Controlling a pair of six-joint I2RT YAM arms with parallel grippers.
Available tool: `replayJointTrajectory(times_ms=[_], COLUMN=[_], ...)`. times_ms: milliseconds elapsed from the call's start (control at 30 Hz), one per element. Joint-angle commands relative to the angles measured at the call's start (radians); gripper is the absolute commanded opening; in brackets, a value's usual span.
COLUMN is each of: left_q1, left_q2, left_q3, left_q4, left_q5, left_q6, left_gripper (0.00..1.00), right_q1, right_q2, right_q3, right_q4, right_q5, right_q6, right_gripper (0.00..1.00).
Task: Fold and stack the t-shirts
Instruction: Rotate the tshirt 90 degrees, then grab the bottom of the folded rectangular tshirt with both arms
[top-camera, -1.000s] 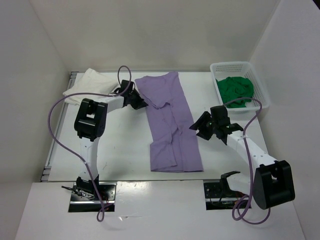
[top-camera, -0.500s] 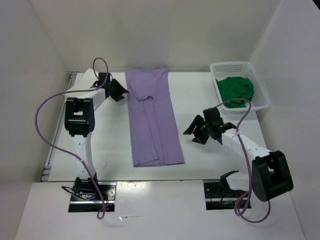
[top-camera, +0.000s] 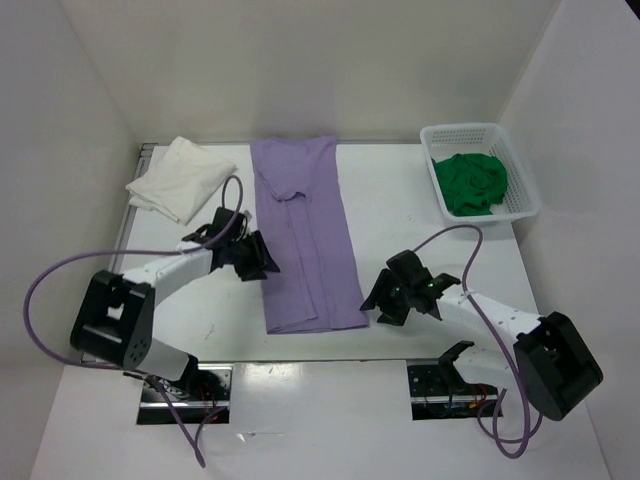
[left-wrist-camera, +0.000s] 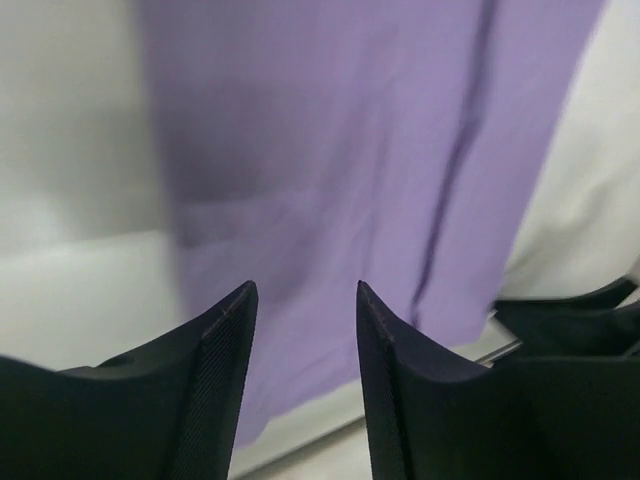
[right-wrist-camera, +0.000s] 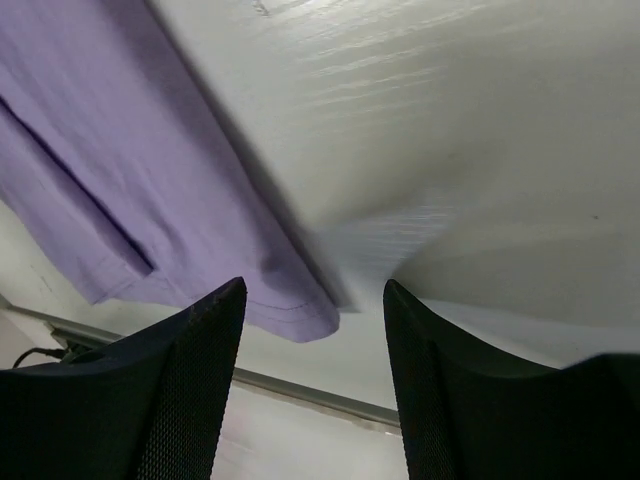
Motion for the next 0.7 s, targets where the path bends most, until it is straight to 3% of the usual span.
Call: replayJointTrajectory(times_ms=[0,167,400,433,567,600,667], left_q1=[0.002,-0.008,-0.106,-0.138,-0.179,-0.179,-0.192], left_q2=[-0.133,-0.315,-0.154,-0.143,-0.121,-0.121,-0.121], left_q3=[-0.116,-0.251,-0.300,-0.300,-0.309,-0.320,-0.320], left_q4=[-0.142,-0.198,-0.118,-0.118,-0.118,-0.106,-0.116], left_q5=[-0.046,-0.066,0.032,0.042,0.042,0.054,0.063], left_q6=[0.002,-0.070,-0.072,-0.072,-0.083,-0.095,-0.095], left_gripper=[0.54,0.58,0.61,0.59,0.45,0.41,0.20], right_q1=[0.007,0.036,0.036,0.036,0.036,0.036,0.045], right_q2=[-0.048,-0.004,0.042,0.042,0.062,0.073,0.073], right_q3=[-0.040,-0.055,-0.034,-0.034,-0.025,-0.025,-0.025], right_q4=[0.009,0.077,0.095,0.095,0.095,0.095,0.095], right_q5=[0.025,-0.009,-0.009,-0.009,0.000,0.000,-0.010], right_q6=[0.045,0.046,0.036,0.036,0.018,0.018,0.018], right_gripper=[0.63,0.57,0.45,0.45,0.27,0.17,0.05])
